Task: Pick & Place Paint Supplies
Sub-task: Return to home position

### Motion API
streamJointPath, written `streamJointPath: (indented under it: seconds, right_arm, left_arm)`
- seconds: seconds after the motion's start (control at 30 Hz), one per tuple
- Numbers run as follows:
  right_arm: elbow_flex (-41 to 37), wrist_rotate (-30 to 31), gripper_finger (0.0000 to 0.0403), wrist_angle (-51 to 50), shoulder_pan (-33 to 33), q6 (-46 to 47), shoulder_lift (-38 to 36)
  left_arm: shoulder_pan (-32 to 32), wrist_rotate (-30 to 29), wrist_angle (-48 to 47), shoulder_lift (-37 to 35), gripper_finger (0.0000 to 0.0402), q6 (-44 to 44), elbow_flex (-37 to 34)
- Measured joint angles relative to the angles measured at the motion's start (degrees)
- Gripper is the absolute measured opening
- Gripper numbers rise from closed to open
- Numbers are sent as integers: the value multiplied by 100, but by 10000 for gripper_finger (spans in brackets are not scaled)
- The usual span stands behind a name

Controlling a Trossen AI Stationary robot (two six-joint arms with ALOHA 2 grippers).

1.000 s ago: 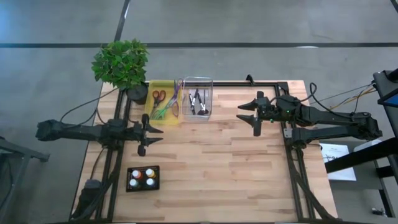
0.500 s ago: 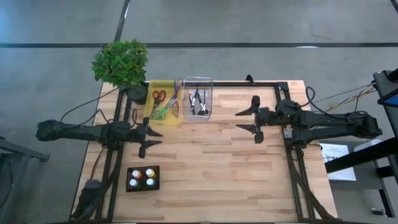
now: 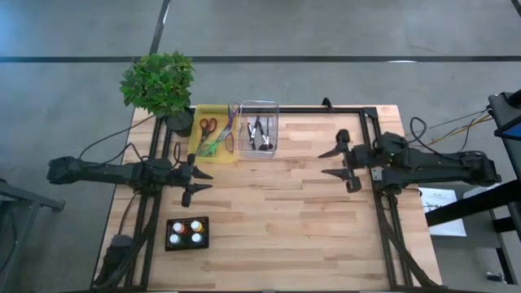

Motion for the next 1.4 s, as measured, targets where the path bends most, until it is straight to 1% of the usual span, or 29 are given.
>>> streamJointPath:
  seconds: [0.1, 0.27, 0.37, 0.43, 0.47, 0.57, 0.67, 0.77, 0.9, 1.03, 1.4]
  right_arm:
    - [-279, 333, 206, -383, 14, 211, -589]
    - [-1276, 373, 206, -539, 15, 616, -1806]
    - [-1785, 739, 206, -594, 13, 644, -2630]
    - [-1955, 954, 206, -926, 13, 565, -3170]
    - [-2014, 968, 206, -1089, 13, 504, -3427]
    - [-2078, 1002, 206, -1118, 13, 422, -3480]
    - [-2098, 1106, 206, -1085, 13, 360, -3265]
    - [-2230, 1201, 206, -1077, 15, 314, -3268]
    - [-2465, 1559, 206, -1101, 13, 218, -3368]
    - [-2476, 1563, 206, -1071, 15, 194, -3380]
    - [-2476, 1559, 206, -1092, 13, 192, -2987]
  left_arm:
    - [0, 0, 0, 0, 150, 1, 0]
    - [2, 0, 1, 0, 150, 0, 0]
    - [2, -2, 1, 0, 150, 1, 0]
    - [2, 0, 1, 0, 150, 0, 0]
    - [2, -2, 1, 0, 150, 2, 0]
    - [2, -4, 7, 0, 150, 2, 0]
    - [2, -3, 3, 23, 150, 1, 0]
    - [2, -4, 9, 63, 150, 2, 0]
    - [2, -2, 3, 65, 150, 2, 0]
    - [2, -3, 5, 59, 150, 2, 0]
    - [2, -4, 4, 59, 150, 2, -2]
